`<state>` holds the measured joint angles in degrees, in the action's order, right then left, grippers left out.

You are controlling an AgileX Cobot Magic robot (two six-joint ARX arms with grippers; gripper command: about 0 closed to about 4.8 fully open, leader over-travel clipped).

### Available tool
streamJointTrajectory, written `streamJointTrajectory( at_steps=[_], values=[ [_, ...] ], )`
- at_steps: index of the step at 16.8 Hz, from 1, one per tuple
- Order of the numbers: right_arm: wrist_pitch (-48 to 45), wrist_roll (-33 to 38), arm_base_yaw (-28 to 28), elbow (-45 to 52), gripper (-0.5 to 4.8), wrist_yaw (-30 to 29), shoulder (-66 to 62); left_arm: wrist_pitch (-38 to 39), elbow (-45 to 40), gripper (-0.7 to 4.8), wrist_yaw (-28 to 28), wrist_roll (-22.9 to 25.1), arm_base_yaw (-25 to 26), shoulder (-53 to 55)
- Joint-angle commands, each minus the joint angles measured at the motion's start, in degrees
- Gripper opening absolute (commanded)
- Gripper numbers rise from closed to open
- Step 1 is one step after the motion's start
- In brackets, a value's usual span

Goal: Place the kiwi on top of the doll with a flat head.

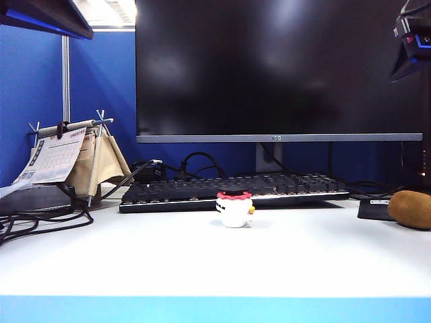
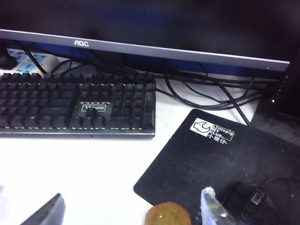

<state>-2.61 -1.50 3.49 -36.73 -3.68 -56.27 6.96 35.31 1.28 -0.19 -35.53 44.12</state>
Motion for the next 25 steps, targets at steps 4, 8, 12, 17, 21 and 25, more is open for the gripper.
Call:
streamJointTrajectory(
  at_steps=[4, 8, 12, 17, 21, 25],
  values=[
    [-0.11, -0.02, 0.09, -0.2, 3.75, -0.11, 0.09, 12.31, 0.35, -0.04, -2.45, -4.5, 0.0, 1.97],
    [0.96, 0.0, 0.09, -0.17, 3.75, -0.28, 0.02, 6.27, 0.35, -0.04, -2.36, -3.19, 0.0, 4.46],
    [1.05, 1.44, 0.07, -0.72, 3.73, -1.38, -7.06, 3.56, 0.37, -0.04, -2.47, -3.04, -0.02, 8.31],
    [9.2, -3.54, -2.73, -15.98, 4.05, -2.47, -27.82, 5.03, 0.37, -0.04, -2.64, -3.23, -0.02, 8.59],
    [20.83, -6.01, -6.64, -26.14, 4.32, -5.53, -35.91, 6.67, 0.37, -0.04, -2.6, -2.75, -0.07, 8.59],
    [22.45, -6.29, -6.49, -26.12, 4.32, -5.66, -36.87, 6.69, 0.37, -0.04, -2.6, 0.22, -0.07, 8.59]
  ],
)
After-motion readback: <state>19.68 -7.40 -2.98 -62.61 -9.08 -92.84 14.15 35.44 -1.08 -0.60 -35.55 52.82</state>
